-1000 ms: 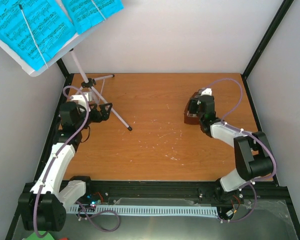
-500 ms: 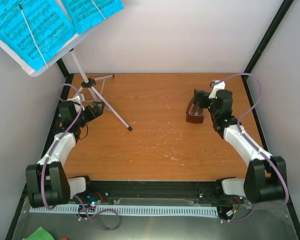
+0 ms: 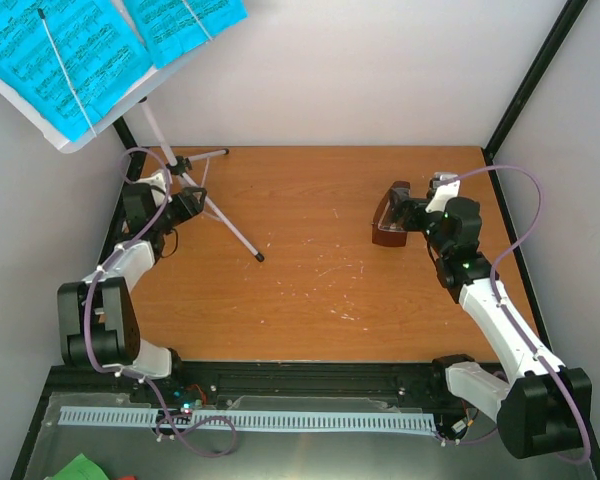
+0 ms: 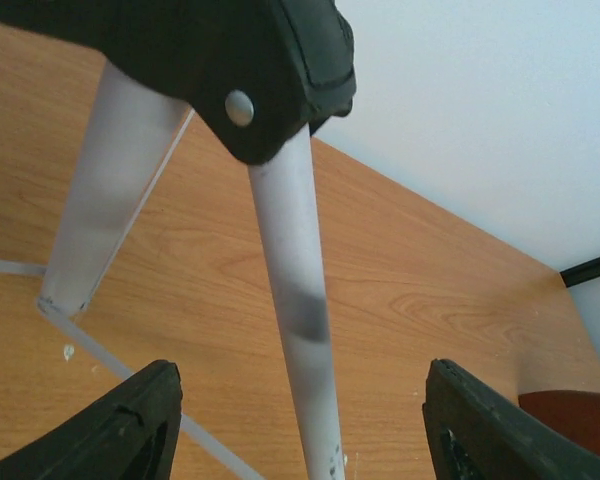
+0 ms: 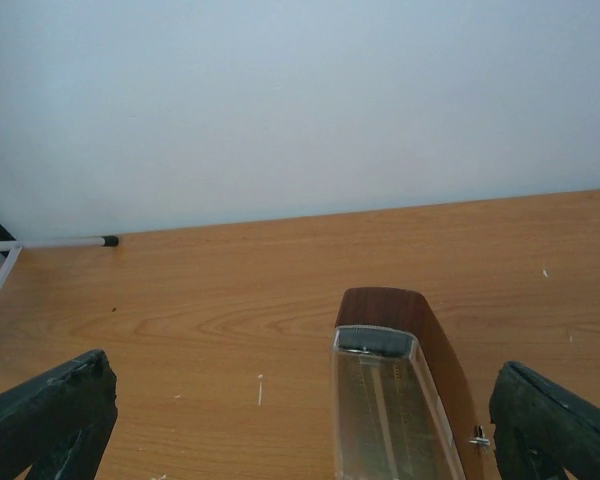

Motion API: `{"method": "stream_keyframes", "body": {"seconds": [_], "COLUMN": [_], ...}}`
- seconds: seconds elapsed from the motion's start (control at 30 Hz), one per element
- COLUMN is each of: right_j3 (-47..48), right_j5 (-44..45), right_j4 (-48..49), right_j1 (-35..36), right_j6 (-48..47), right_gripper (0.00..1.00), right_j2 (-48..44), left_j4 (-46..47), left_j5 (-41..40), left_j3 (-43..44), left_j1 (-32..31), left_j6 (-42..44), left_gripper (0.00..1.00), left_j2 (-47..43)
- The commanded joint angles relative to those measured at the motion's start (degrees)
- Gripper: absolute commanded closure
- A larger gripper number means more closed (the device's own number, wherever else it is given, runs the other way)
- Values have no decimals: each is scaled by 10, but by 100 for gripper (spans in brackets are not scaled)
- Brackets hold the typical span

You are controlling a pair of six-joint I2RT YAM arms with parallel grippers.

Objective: Pack up the instrument practice props

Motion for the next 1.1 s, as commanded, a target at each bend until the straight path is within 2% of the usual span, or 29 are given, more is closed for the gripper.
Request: {"method": "stream_keyframes", "body": {"seconds": [0.0, 0.1, 0.3, 0.6, 0.87, 1.07], "right_j3": [-5, -8, -18, -22, -27, -28], "right_j5": [-18, -24, -36, -40, -44, -46], "right_j4": [1, 4, 14, 15, 19, 20], "right_j1": [-4, -4, -4, -4, -4, -4], "right_j6": [7, 7, 10, 11, 11, 11], "right_gripper": [0, 0, 0, 0, 0, 0], "right_j2": [-12, -11, -8, -8, -8, -8], "left_j4": [37, 41, 50, 55, 49, 33], "left_j5": [-8, -25, -63, -97, -101, -119], "left_j3": [37, 49, 66, 63, 64, 76], "left_j1": [-13, -29, -59, -67, -72, -82], "left_j6": [16, 24, 39, 50, 64, 86], "left_gripper": [35, 38, 51, 84, 99, 100], "left_j2": [31, 53, 81, 83, 75, 71]}}
